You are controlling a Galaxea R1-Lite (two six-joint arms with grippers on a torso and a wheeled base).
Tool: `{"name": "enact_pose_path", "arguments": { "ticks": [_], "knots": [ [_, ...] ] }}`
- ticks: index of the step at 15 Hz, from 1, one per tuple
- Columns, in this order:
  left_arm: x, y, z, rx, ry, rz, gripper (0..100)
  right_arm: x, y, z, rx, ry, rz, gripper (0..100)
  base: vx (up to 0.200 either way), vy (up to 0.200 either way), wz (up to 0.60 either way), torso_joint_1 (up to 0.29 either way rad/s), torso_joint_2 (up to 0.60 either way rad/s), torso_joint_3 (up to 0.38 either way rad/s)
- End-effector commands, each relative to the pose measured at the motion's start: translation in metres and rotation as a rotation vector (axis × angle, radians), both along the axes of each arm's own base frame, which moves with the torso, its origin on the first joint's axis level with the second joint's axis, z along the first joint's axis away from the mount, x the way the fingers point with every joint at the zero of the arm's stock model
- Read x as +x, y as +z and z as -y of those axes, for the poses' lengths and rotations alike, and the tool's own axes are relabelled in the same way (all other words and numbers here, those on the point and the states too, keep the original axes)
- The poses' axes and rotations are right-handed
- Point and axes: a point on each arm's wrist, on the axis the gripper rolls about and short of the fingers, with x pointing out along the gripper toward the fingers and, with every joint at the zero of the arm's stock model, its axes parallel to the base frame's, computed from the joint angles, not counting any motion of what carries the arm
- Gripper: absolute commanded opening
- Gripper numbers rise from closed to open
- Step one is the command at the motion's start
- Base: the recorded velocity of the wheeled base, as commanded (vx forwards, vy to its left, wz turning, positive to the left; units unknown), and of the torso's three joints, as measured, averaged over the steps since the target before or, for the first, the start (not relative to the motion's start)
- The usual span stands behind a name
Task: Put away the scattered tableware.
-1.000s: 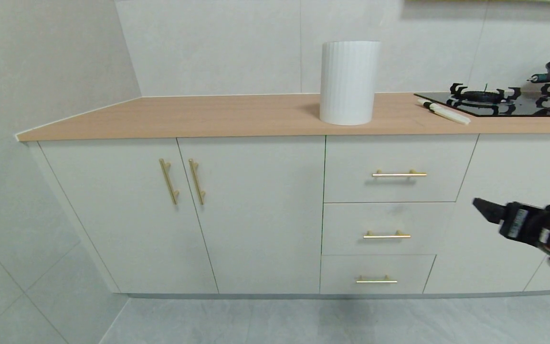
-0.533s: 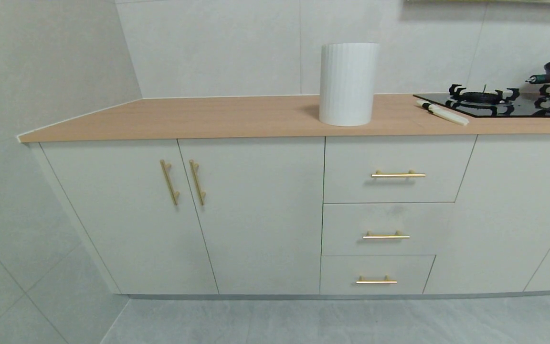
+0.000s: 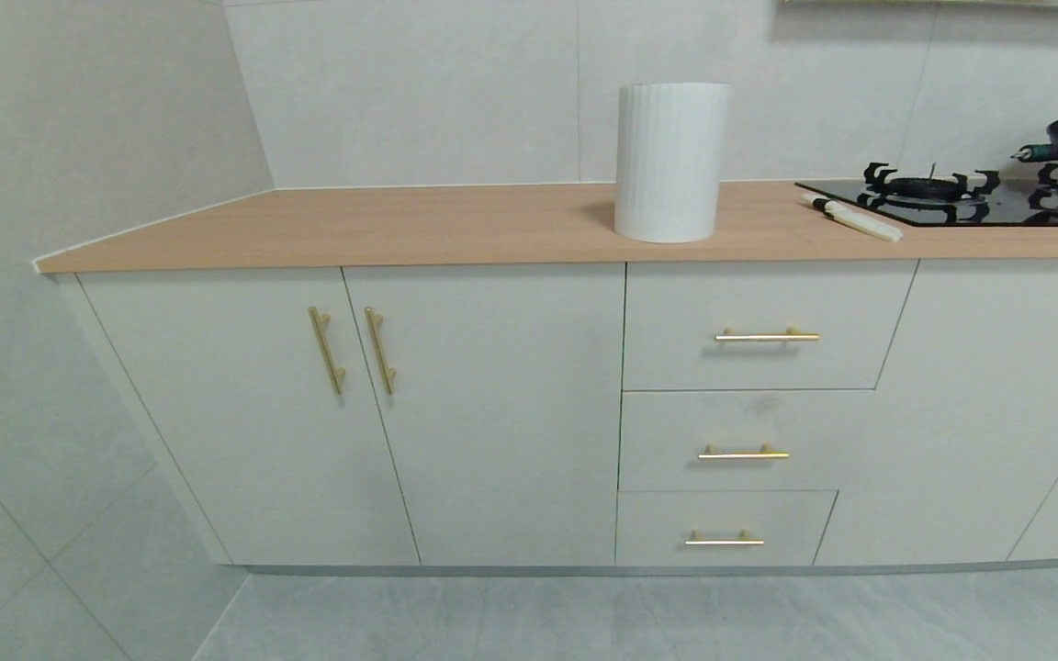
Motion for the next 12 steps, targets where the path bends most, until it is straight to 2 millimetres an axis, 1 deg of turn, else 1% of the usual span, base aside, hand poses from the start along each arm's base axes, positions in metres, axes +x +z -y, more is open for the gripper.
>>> {"name": "enact_pose_path", "arguments": {
  "ticks": [1,2,3,4,5,6,7,9,12],
  "knots": [
    [0.000,0.000,0.000,-0.001,0.000,0.001,100,-0.001,-0.003,-0.003,-0.003,0.113,0.020,100,0.000,0.000,0.00,0.000,0.00,0.000],
    [0.000,0.000,0.000,0.001,0.000,0.000,100,0.000,-0.003,-0.004,-0.010,0.177,0.026,100,0.000,0.000,0.00,0.000,0.00,0.000],
    [0.000,0.000,0.000,-0.001,0.000,0.000,100,0.004,-0.010,-0.006,-0.017,0.248,0.011,100,0.000,0.000,0.00,0.000,0.00,0.000],
    [0.000,0.000,0.000,-0.001,0.000,0.000,100,0.010,-0.021,-0.007,-0.050,0.309,-0.018,100,0.000,0.000,0.00,0.000,0.00,0.000],
    [0.000,0.000,0.000,-0.001,0.000,0.000,100,0.015,-0.032,-0.007,-0.082,0.324,-0.044,100,0.000,0.000,0.00,0.000,0.00,0.000],
    [0.000,0.000,0.000,-0.001,0.000,0.000,100,0.022,-0.043,-0.008,-0.112,0.329,-0.024,100,0.000,0.000,0.00,0.000,0.00,0.000],
    [0.000,0.000,0.000,0.001,0.000,0.001,100,0.023,-0.041,-0.008,-0.103,0.329,0.010,100,0.000,0.000,0.00,0.000,0.00,0.000],
    [0.000,0.000,0.000,0.001,0.000,0.001,100,0.023,-0.047,-0.008,-0.078,0.366,-0.038,100,0.000,0.000,0.00,0.000,0.00,0.000],
    [0.000,0.000,0.000,0.007,0.000,0.001,100,0.023,-0.047,-0.009,-0.057,0.377,-0.034,100,0.000,0.000,0.00,0.000,0.00,0.000]
  ]
}}
